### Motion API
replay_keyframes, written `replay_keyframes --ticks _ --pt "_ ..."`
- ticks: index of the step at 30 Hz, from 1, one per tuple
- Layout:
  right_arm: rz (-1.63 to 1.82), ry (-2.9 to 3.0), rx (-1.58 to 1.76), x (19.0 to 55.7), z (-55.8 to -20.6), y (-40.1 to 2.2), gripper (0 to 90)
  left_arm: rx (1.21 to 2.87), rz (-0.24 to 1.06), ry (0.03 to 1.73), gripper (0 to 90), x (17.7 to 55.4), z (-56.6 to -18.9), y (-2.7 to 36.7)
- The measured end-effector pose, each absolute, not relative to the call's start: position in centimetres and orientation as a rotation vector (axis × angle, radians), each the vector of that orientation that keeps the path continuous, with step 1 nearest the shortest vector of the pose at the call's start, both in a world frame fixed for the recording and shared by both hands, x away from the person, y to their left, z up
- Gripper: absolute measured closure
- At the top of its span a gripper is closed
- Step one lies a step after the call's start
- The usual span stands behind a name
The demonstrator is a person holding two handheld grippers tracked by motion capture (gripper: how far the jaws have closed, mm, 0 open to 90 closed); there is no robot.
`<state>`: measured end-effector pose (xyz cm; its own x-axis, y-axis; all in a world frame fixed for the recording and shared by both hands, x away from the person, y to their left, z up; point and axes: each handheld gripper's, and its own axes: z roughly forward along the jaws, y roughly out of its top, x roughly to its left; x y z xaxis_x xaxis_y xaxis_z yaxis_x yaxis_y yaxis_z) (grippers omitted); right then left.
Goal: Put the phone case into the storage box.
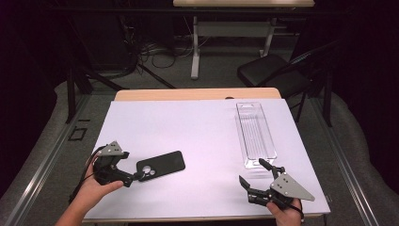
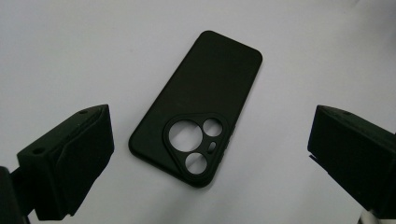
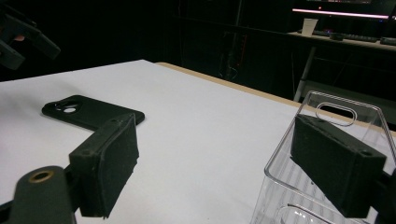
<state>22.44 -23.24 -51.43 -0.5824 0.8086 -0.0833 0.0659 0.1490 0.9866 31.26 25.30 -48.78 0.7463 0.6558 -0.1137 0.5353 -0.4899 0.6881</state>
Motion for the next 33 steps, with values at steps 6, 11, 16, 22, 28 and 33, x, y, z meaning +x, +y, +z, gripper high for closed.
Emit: replay_keyframes --ticks 6,11,16,22,28,33 --pt "1.489 1.793 0.841 22.5 -51.5 -23.2 14.2 2.352 0.214 0.854 0.6 32.2 -48.3 24.2" --pt "1.486 1.795 0.846 22.5 -51.5 -23.2 14.2 2.439 0.225 0.807 0.6 32.9 -48.1 23.4" --pt "1.485 1.797 0.846 22.5 -51.6 -23.2 14.2 2.513 0.231 0.763 0.6 33.8 -48.2 22.3" --pt "1.483 1.800 0.847 22.6 -51.6 -23.2 14.2 2.571 0.223 0.752 0.6 34.7 -48.4 21.6" --pt "1.479 1.803 0.846 22.5 -51.6 -23.1 14.2 2.644 0.215 0.713 0.7 35.5 -48.3 21.2" --pt "1.479 1.808 0.844 22.5 -51.6 -23.1 14.2 2.725 0.202 0.675 0.7 36.1 -48.1 20.5"
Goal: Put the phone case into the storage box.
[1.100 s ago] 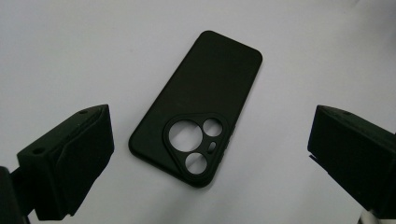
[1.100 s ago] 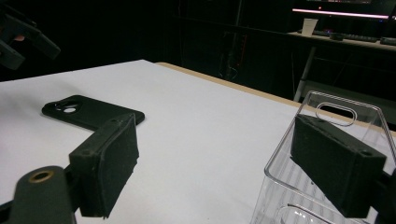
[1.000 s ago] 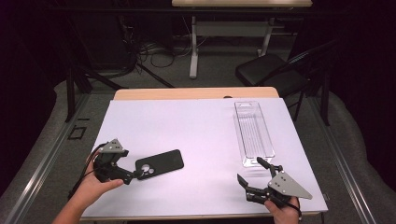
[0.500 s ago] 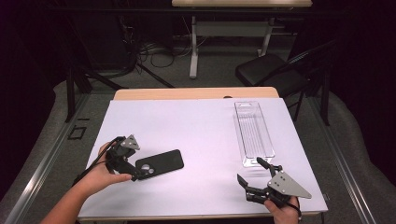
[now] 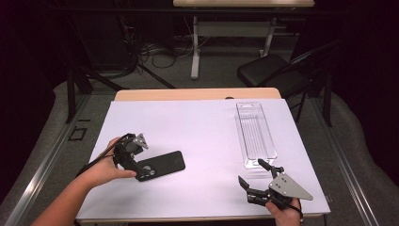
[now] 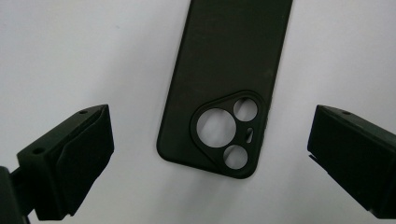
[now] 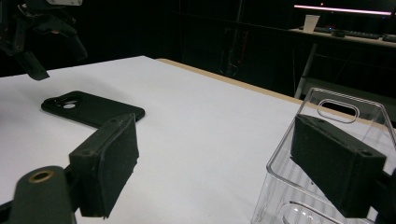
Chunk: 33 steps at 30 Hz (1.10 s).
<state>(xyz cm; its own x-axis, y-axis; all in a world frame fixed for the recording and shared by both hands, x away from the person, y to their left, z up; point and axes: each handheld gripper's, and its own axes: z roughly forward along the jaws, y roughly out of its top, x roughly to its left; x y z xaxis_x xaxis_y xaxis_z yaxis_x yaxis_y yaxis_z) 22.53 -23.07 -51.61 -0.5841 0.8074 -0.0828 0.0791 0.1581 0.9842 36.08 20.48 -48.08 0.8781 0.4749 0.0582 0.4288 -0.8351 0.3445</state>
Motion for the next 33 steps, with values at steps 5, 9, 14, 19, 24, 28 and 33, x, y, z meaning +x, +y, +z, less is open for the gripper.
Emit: replay_keyframes --ticks 5,9,14,19,24,28,33 --pt "1.482 1.808 0.836 22.6 -51.7 -23.0 14.2 2.789 0.188 0.645 0.7 36.5 -48.2 19.6" --pt "1.479 1.814 0.835 22.6 -51.7 -23.1 14.2 2.826 0.169 0.639 0.7 36.9 -48.4 19.0" --pt "1.477 1.816 0.835 22.6 -51.7 -23.1 14.2 2.867 0.147 0.631 0.7 37.4 -48.7 18.4" --pt "1.479 1.817 0.832 22.6 -51.7 -23.0 14.2 2.889 0.125 0.629 0.7 37.8 -49.0 17.7" --pt "1.473 1.822 0.830 22.6 -51.7 -23.0 14.2 2.917 0.128 0.620 0.7 38.1 -49.3 17.3" --pt "1.473 1.824 0.830 22.6 -51.7 -23.0 14.2 2.926 0.115 0.619 0.7 38.4 -49.5 16.7" --pt "1.474 1.825 0.824 22.6 -51.7 -23.0 14.2 2.941 0.105 0.612 0.7 38.8 -49.6 15.4"
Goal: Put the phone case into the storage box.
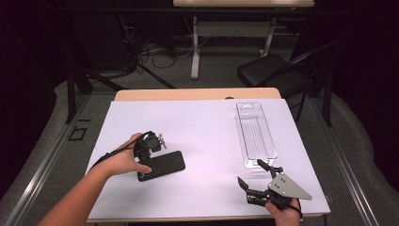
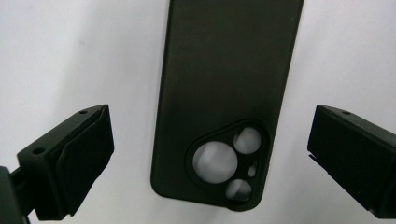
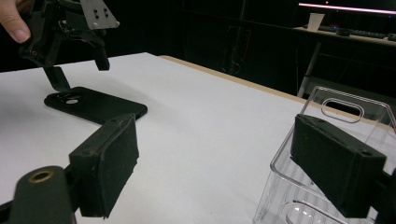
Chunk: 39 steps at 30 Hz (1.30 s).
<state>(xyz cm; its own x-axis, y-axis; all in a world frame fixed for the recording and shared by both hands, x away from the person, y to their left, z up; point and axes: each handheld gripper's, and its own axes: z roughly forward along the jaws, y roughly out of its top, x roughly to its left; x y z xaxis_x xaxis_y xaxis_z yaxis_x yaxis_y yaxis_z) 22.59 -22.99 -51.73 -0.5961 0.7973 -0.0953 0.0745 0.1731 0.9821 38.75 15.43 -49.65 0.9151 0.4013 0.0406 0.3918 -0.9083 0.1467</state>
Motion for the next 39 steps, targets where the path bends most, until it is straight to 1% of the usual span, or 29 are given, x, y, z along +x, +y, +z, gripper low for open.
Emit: replay_keyframes --ticks 6,12,15,26,39 --pt "1.472 1.830 0.830 22.6 -51.8 -23.0 14.2 2.954 0.082 0.597 0.7 39.3 -50.1 14.4" --pt "1.473 1.830 0.828 22.6 -51.8 -23.0 14.2 3.004 0.089 0.556 0.7 39.5 -50.6 13.5" --pt "1.472 1.830 0.824 22.6 -51.8 -23.0 14.2 3.002 0.083 0.555 0.7 39.5 -50.7 13.3" --pt "1.472 1.831 0.827 22.6 -51.8 -23.0 14.2 3.054 0.061 0.577 0.7 39.8 -51.7 13.5" --pt "1.469 1.838 0.827 22.7 -51.9 -23.1 14.2 3.115 0.039 0.557 1.6 40.0 -52.5 13.4"
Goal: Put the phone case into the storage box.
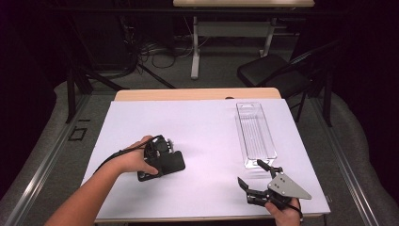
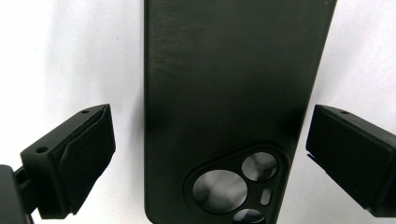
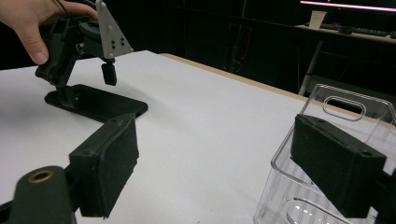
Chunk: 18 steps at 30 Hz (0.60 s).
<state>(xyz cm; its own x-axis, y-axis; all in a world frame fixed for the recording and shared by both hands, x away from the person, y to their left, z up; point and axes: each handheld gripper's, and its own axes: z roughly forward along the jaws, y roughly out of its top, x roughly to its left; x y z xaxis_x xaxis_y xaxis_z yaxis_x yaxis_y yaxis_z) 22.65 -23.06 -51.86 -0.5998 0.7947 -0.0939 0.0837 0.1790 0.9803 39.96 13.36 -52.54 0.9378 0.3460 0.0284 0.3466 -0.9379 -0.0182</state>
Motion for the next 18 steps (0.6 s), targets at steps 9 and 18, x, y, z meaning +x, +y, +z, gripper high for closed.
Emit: replay_keyframes --ticks 9,18 --pt "1.468 1.838 0.827 22.67 -51.91 -23.06 14.2 -3.068 -0.020 -0.543 3.4 40.05 -53.13 13.34" --pt "1.466 1.839 0.828 22.68 -51.95 -23.04 14.2 -3.067 -0.001 -0.543 4.7 40.09 -53.51 13.25"
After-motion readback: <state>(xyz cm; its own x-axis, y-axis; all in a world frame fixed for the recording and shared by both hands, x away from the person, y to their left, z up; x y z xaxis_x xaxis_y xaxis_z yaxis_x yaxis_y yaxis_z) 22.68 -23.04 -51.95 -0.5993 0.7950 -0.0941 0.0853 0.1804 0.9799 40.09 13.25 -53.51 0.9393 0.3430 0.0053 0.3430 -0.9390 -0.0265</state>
